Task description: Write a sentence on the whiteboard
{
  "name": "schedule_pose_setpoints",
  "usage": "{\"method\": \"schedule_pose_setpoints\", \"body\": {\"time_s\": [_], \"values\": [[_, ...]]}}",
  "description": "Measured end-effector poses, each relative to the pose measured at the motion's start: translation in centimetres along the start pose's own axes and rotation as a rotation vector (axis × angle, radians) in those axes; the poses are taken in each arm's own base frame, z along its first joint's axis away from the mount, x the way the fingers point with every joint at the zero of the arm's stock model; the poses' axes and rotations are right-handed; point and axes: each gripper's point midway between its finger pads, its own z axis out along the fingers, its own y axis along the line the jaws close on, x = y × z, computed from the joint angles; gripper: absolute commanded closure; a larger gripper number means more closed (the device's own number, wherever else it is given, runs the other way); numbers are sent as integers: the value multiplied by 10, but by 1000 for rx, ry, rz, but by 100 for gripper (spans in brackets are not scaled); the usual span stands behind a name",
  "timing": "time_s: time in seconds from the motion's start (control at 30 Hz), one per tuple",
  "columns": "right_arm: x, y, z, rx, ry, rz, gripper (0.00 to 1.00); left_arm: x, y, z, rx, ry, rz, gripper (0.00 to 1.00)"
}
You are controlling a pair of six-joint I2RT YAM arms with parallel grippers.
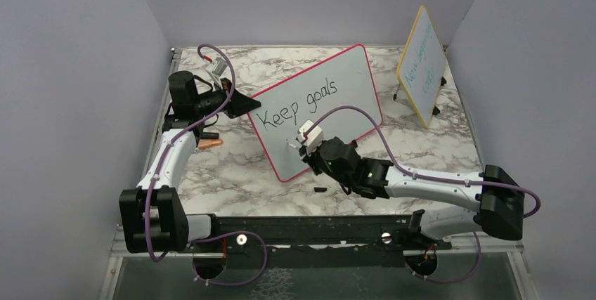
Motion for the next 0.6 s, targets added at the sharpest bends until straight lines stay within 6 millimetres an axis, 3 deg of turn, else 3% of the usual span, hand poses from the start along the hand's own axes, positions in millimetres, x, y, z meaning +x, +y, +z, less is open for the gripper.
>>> {"method": "schedule_pose_setpoints", "body": {"time_s": [0.6], "values": [[7,-1,3,16,36,-7,100,0,0,0,0,0,0,100]]}}
